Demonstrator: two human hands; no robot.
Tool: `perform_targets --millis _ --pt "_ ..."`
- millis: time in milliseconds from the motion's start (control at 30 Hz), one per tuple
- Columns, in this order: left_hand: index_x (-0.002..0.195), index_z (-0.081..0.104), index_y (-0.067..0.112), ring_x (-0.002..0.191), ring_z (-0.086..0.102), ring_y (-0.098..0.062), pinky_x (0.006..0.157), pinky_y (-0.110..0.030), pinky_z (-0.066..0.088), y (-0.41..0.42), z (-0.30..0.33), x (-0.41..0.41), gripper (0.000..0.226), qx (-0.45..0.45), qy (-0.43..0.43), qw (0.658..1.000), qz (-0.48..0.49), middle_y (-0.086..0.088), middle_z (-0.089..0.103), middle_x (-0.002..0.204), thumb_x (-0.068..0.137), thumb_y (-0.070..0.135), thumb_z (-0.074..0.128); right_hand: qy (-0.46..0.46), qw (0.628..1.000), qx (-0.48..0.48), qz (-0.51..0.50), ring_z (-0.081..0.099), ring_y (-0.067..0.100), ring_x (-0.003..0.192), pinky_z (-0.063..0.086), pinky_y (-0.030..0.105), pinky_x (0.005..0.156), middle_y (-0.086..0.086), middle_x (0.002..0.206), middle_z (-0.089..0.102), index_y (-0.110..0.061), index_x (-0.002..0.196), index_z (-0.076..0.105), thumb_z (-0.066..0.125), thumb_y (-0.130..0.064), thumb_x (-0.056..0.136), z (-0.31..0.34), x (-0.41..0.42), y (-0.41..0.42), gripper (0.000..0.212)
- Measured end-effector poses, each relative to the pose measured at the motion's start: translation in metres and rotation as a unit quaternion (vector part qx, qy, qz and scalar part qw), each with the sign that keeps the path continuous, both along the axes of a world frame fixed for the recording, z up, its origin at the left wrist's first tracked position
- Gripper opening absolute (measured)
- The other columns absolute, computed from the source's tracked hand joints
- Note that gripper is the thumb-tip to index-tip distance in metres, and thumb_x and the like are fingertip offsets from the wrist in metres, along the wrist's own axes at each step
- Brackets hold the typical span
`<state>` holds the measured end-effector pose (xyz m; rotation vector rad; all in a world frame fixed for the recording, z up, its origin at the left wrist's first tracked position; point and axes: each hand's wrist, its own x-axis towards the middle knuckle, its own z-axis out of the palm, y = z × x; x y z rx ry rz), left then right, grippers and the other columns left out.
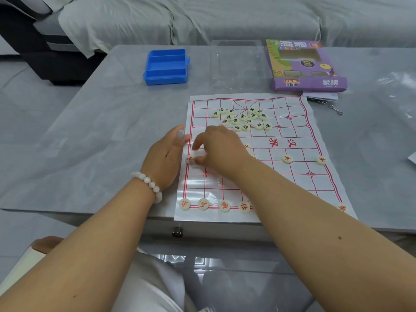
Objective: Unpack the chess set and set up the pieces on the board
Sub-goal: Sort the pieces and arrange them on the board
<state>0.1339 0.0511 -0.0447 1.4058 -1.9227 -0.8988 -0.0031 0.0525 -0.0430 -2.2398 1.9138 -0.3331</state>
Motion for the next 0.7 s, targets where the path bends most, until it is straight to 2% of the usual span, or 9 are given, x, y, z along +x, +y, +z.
perform_targets --millis 100,167,267,367,500,700 --pt "0.121 0.056 0.012 0.076 0.042 0.027 0.063 0.014 0.023 0.0 0.0 0.0 0.047 0.008 -0.006 1.0 -0.005 0.028 0.04 0.099 0.1 0.033 0.02 -0.074 0.995 0.012 -0.07 0.057 0.017 0.102 0.048 0.036 0.091 -0.001 0.112 0.062 -0.027 0.109 0.067 0.065 -0.043 0.084 0.019 -0.037 0.0 0.03" --pt "0.121 0.056 0.011 0.071 0.038 0.035 0.062 0.015 0.022 0.0 -0.001 0.0 0.047 0.012 -0.007 1.0 -0.008 0.033 0.037 0.094 0.101 0.032 0.02 -0.075 0.989 0.033 -0.119 0.057 0.015 0.096 0.05 0.035 0.089 -0.002 0.111 0.063 -0.025 0.108 0.068 0.065 -0.037 0.085 0.029 -0.064 0.001 0.026" --pt "0.122 0.056 0.012 0.07 0.037 0.032 0.061 0.015 0.021 -0.001 0.0 0.0 0.047 0.009 -0.01 1.0 -0.002 0.034 0.035 0.093 0.101 0.032 0.02 -0.041 0.983 0.102 -0.15 0.056 0.014 0.088 0.05 0.033 0.086 -0.002 0.103 0.064 -0.025 0.105 0.068 0.07 -0.033 0.082 0.028 -0.086 0.003 0.025" --pt "0.123 0.055 0.013 0.072 0.039 0.026 0.06 0.015 0.021 0.001 0.001 -0.001 0.046 0.008 -0.015 1.0 0.001 0.031 0.036 0.096 0.101 0.032 0.02 -0.025 0.976 0.152 -0.156 0.059 0.017 0.092 0.05 0.037 0.091 -0.004 0.095 0.063 -0.027 0.101 0.068 0.074 -0.035 0.077 0.019 -0.084 0.002 0.026" --pt "0.124 0.055 0.015 0.082 0.035 0.017 0.061 0.015 0.019 0.001 0.001 -0.001 0.046 -0.003 -0.031 1.0 0.001 0.029 0.036 0.101 0.101 0.032 0.019 -0.011 0.978 0.135 -0.159 0.06 0.018 0.093 0.048 0.039 0.093 -0.005 0.095 0.065 -0.027 0.094 0.069 0.076 -0.036 0.075 0.016 -0.079 -0.002 0.022" --pt "0.123 0.056 0.015 0.074 0.036 0.025 0.061 0.015 0.021 0.0 0.001 0.0 0.047 0.002 -0.031 1.0 0.0 0.025 0.039 0.104 0.101 0.033 0.019 0.022 0.981 0.11 -0.156 0.06 0.016 0.089 0.047 0.038 0.093 -0.004 0.095 0.067 -0.025 0.092 0.07 0.071 -0.034 0.078 0.018 -0.073 0.0 0.016"
